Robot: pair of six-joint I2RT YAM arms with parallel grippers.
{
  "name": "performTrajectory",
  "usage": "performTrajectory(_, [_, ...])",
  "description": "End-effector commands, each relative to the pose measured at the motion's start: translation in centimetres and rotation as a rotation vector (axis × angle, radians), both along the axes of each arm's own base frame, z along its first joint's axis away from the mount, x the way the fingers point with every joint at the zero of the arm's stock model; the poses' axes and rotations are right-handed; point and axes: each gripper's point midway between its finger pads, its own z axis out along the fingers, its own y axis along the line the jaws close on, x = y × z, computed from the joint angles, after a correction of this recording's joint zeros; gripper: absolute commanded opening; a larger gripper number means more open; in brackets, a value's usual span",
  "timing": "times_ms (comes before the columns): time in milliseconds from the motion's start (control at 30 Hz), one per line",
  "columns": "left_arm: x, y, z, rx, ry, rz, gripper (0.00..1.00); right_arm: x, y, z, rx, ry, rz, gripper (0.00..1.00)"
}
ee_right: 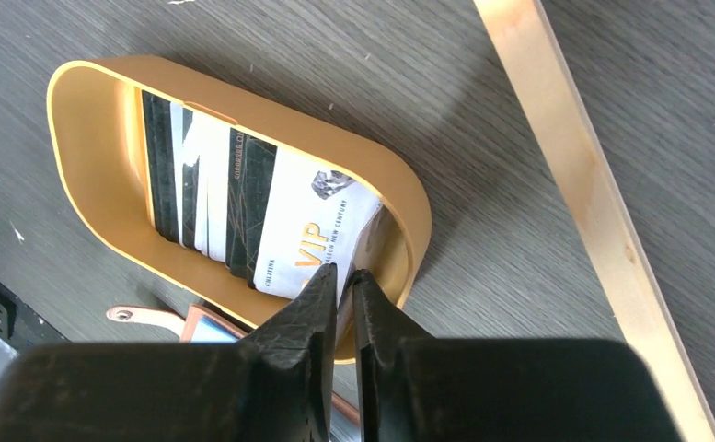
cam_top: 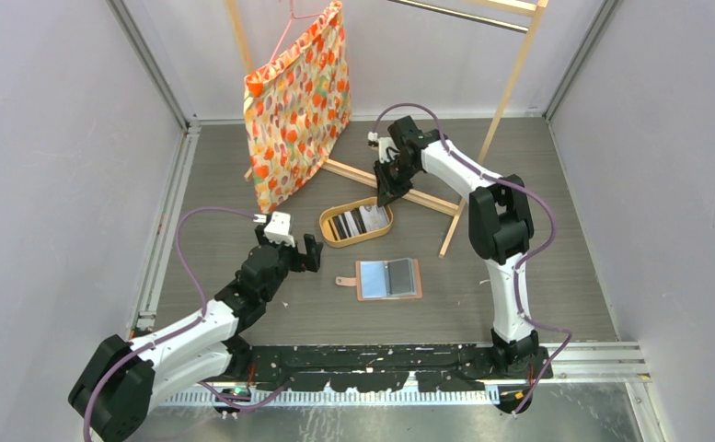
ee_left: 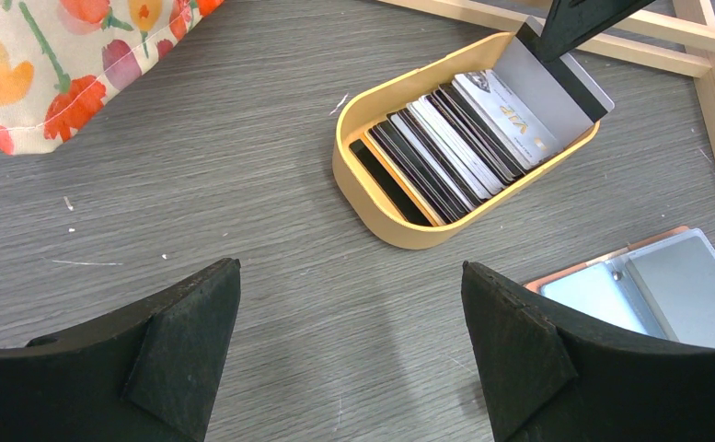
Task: Put the credit cards into the card holder
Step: Pick up the credit card from the storage box.
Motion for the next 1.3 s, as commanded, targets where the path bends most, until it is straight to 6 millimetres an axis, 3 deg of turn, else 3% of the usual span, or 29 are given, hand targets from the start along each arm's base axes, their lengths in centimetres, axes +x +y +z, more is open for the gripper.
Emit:
performTrajectory(0, [0.7, 0.2, 1.8, -0.044, -0.067, 0.030, 0.90, 1.2, -0.5, 3.6, 0.003, -0.097, -0.011, 0.14])
performTrajectory(267, [0.7, 0.2, 1.8, -0.044, -0.068, 0.028, 0.90, 1.7, -1.0, 4.6, -0.022, -0.142, -0.029, 0.01])
performTrajectory(633, [0.7, 0.2, 1.8, -0.045, -0.068, 0.029, 0.90, 2.0, -1.4, 7.0, -0.021, -0.215, -0.035, 0.01])
performTrajectory(800, [0.6, 0.2, 2.1, -0.049, -0.073, 0.027, 0.90, 1.2, -0.8, 7.8, 0.026, -0.203, 0.006, 0.01])
performTrajectory(900, [0.2, 0.1, 2.8, -0.073, -0.073, 0.016, 0.91, -0.1, 0.0, 8.9, 0.088, -0.192, 0.082, 0.01])
performTrajectory(1033, [-1.4, -1.6, 4.7, -0.187, -0.063, -0.084, 0.92, -3.0, 0.9, 10.7, 0.190, -0.174, 0.213, 0.01])
performTrajectory(1267, [-6.4, -4.1, 9.8, -0.542, -0.025, -0.283, 0.95, -11.8, 0.9, 15.0, 0.430, -0.175, 0.513, 0.01])
